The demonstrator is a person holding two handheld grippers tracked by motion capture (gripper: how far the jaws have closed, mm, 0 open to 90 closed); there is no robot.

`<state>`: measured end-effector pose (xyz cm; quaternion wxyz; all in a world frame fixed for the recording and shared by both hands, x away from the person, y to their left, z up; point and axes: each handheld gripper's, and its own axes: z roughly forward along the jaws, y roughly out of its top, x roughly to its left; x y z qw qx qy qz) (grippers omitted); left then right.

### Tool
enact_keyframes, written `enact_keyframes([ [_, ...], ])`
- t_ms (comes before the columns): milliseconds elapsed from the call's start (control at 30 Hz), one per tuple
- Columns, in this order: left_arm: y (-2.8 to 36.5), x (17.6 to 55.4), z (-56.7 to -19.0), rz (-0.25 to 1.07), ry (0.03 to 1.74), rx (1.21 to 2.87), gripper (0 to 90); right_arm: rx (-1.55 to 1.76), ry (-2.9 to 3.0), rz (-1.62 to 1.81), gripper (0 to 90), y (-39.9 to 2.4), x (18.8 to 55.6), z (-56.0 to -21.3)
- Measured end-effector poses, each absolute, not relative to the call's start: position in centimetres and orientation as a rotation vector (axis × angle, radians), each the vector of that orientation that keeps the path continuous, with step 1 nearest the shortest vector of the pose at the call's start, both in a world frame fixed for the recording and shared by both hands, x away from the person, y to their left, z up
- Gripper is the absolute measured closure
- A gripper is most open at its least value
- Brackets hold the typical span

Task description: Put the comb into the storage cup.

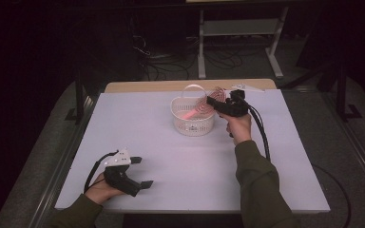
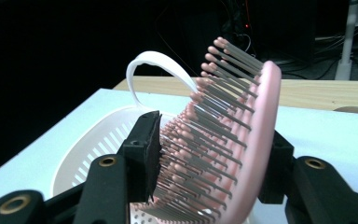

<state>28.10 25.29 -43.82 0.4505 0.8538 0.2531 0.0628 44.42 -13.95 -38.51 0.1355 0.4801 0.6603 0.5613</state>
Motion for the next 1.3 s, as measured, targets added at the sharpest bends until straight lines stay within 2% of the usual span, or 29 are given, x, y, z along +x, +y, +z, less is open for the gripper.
enact_keyframes([
  [500,25.4,28.2,-43.8,0.161,0.635,2.106,0.0,1.344,1.971,1.54,32.4,-14.9,44.0,-37.9],
  [1067,25.5,28.3,-43.9,0.16,0.639,2.106,0.0,1.332,2.045,1.474,3.0,-15.7,44.0,-37.6],
  [1300,25.5,28.2,-43.9,0.162,0.645,2.107,0.0,1.296,2.089,1.455,0.0,-15.6,43.8,-37.6],
])
